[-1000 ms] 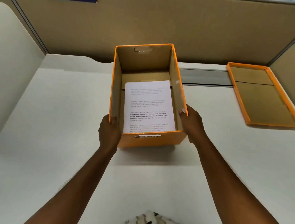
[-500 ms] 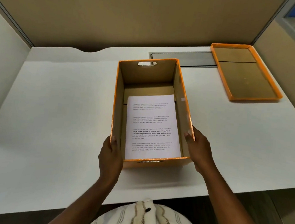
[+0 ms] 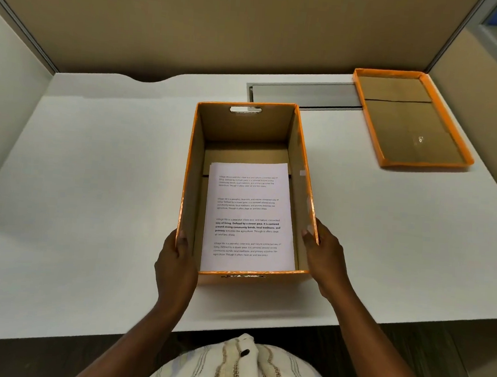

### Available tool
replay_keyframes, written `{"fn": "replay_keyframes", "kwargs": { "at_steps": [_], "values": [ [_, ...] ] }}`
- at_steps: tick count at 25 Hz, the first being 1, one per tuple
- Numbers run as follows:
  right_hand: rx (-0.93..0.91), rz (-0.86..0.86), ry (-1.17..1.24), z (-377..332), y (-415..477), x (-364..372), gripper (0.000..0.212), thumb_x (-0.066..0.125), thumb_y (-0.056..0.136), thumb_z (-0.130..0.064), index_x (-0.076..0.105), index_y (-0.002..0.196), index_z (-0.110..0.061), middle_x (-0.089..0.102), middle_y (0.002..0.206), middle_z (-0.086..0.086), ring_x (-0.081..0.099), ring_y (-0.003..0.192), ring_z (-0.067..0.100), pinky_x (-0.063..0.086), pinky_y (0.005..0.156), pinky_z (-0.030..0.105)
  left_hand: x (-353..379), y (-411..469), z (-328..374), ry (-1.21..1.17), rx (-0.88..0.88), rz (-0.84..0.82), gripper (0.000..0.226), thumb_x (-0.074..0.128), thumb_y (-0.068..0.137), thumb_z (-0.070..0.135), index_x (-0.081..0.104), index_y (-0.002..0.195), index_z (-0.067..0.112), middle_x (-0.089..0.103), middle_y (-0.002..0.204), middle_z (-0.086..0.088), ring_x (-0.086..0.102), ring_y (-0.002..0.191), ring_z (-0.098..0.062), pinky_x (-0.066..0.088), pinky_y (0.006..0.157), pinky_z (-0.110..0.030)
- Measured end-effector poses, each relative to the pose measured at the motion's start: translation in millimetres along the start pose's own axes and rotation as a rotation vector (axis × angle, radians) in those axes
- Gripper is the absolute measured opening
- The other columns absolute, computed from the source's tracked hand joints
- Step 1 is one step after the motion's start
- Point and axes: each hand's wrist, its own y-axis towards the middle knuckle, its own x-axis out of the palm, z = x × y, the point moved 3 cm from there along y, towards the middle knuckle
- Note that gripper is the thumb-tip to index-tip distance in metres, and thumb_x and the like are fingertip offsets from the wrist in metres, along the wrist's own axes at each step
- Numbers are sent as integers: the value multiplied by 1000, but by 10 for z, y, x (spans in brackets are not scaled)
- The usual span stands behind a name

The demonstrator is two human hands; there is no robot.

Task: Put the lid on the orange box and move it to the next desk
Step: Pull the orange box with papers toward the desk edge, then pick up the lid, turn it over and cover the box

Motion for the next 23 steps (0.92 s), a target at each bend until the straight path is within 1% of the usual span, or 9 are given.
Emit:
{"fn": "replay_keyframes", "kwargs": {
  "at_steps": [4, 7, 9, 11, 13, 15, 17, 19, 23],
  "values": [
    [-15, -8, -27, -5, 10, -12, 43, 48, 95, -30, 45, 137, -24, 64, 120, 1, 58, 95, 13, 43, 75, 21, 6, -6, -9, 26, 5, 8, 44, 29, 99, 42, 56, 119, 14, 59, 83, 10, 57, 76, -4, 38, 56, -20],
    [-46, -51, -31, -27, -6, -42, 39, 52, 91, -37, 50, 130, -31, 60, 93, -26, 57, 72, -3, 37, 58, 4, -39, -32, 31, 84, 15, -31, 62, 33, 92, 56, 46, 134, 12, 63, 114, -2, 62, 95, -12, 51, 74, -26],
    [-53, -86, 0, -42, 4, -87, 38, 53, 86, -50, 54, 121, -34, 60, 87, -31, 62, 80, -6, 41, 55, 4, -110, -40, 117, 239, 62, 62, 74, 38, 88, 59, 35, 142, 9, 47, 143, -15, 49, 127, -32, 45, 102, -47],
    [-42, -105, 42, -55, 61, -136, 53, 51, 81, -61, 52, 124, -29, 65, 114, -17, 61, 107, 8, 47, 77, 16, -138, -72, 322, 300, 200, 148, 70, 40, 89, 57, 39, 138, 7, 43, 146, -17, 39, 135, -33, 35, 110, -50],
    [-14, -88, 61, -72, 163, -205, 65, 49, 81, -63, 46, 133, -24, 55, 135, -3, 52, 123, 17, 43, 90, 29, -60, -122, 616, 231, 351, 129, 53, 43, 93, 47, 52, 125, 6, 53, 135, -16, 48, 124, -29, 41, 103, -39],
    [-16, -44, 52, -110, 301, -284, 63, 47, 84, -60, 46, 134, -21, 52, 139, 1, 50, 125, 20, 41, 91, 30, 100, -152, 888, 215, 460, 71, 38, 46, 94, 39, 61, 111, 8, 64, 119, -12, 56, 103, -19, 44, 87, -26],
    [-23, 4, 47, -148, 480, -397, 57, 47, 87, -55, 48, 132, -19, 54, 137, 3, 51, 124, 21, 40, 88, 28, 349, -161, 1181, 246, 504, -55, 41, 42, 95, 45, 65, 109, 15, 68, 113, -4, 59, 98, -15, 47, 80, -29],
    [-24, 52, 48, -167, 693, -529, 54, 48, 89, -51, 49, 130, -16, 54, 136, 5, 51, 123, 22, 40, 89, 28, 658, -160, 1486, 210, 507, -208, 53, 37, 90, 54, 66, 111, 15, 69, 114, -1, 61, 103, -15, 50, 84, -33],
    [-29, 138, 9, -162, 1187, -819, 55, 53, 88, -45, 49, 130, -10, 53, 136, 10, 50, 125, 26, 43, 101, 37, 1350, -82, 2025, 144, 533, -420, 47, 42, 95, 45, 69, 95, 6, 73, 99, -13, 64, 91, -21, 49, 77, -35]
  ]
}}
